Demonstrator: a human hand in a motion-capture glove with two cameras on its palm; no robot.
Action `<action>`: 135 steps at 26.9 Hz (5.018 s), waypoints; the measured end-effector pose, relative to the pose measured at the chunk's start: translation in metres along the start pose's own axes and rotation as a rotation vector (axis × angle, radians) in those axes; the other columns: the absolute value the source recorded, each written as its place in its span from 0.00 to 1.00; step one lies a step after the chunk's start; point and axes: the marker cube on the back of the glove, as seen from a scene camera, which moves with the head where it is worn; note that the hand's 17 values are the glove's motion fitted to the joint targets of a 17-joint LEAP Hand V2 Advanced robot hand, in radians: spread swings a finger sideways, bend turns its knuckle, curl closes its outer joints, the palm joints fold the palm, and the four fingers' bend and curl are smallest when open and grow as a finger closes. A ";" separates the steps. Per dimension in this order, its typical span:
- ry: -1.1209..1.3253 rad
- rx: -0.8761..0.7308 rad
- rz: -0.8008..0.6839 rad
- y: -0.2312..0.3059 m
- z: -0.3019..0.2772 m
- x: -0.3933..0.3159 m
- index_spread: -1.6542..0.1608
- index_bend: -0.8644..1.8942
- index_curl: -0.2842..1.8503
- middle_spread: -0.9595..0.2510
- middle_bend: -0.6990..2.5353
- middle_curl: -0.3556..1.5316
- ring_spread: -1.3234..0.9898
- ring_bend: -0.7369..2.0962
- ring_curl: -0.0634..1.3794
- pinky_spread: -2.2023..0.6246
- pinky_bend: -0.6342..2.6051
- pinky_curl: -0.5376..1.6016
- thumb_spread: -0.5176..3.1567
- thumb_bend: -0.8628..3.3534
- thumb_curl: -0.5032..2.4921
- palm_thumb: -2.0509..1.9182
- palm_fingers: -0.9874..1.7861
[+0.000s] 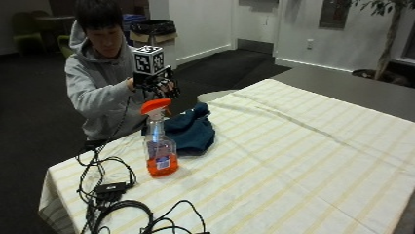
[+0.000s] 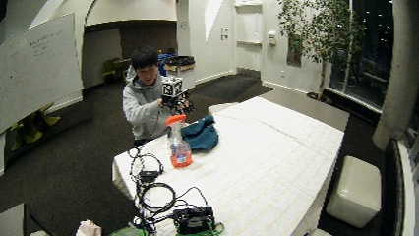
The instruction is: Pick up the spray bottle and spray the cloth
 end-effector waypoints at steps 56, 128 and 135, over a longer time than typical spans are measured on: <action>-0.897 0.790 0.664 -0.034 0.086 0.156 0.81 0.35 0.21 0.92 0.27 0.35 0.63 0.34 0.24 0.87 0.44 0.40 0.41 0.20 0.27 0.66 0.32; -0.669 1.069 0.472 -0.105 0.041 0.188 0.78 0.44 0.37 0.67 0.39 0.45 0.49 0.47 0.36 0.67 0.33 0.42 0.18 0.20 0.40 0.78 0.86; -0.346 0.939 0.243 -0.092 -0.018 0.139 0.78 0.44 0.38 0.67 0.39 0.45 0.49 0.47 0.36 0.67 0.34 0.42 0.17 0.20 0.40 0.78 0.86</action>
